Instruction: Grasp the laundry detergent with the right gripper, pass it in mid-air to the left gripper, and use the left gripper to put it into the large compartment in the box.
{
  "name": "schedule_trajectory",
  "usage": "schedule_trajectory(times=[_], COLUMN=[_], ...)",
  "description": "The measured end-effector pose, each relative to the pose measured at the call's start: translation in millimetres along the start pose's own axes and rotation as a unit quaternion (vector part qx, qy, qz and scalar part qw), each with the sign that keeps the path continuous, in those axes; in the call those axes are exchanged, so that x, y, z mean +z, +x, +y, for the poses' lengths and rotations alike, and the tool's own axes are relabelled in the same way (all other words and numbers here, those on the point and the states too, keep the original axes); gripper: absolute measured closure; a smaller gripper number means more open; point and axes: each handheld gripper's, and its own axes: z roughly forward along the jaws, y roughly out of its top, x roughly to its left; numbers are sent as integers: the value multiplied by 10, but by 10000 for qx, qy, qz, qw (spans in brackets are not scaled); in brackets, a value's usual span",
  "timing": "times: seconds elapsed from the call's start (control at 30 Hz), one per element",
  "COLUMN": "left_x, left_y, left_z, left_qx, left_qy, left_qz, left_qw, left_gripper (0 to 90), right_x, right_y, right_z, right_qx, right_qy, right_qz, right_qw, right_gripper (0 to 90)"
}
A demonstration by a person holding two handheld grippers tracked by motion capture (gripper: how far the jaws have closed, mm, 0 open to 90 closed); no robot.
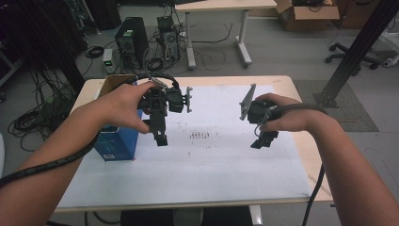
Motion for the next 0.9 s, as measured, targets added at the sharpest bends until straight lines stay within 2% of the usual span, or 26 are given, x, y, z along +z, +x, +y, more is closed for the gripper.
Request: schedule_trajectory(times=[0.23, 0.53, 0.9], left_x=[19, 32, 42], left_y=[-24, 15, 26], left_z=[38, 68, 29], left_qx=[33, 4, -42], left_qy=[42, 32, 2], left_qz=[7, 20, 57], left_qw=[10000, 10000, 10000], left_gripper=[2, 2, 2], right_x=[11, -13, 36], right_y=[17, 6, -18], right_z=[-1, -34, -42], right_qx=[-16, -9, 37], right_qy=[52, 37, 57], right_qz=[4, -20, 12], right_qw=[10000, 10000, 10000], right_gripper=[59, 59, 58])
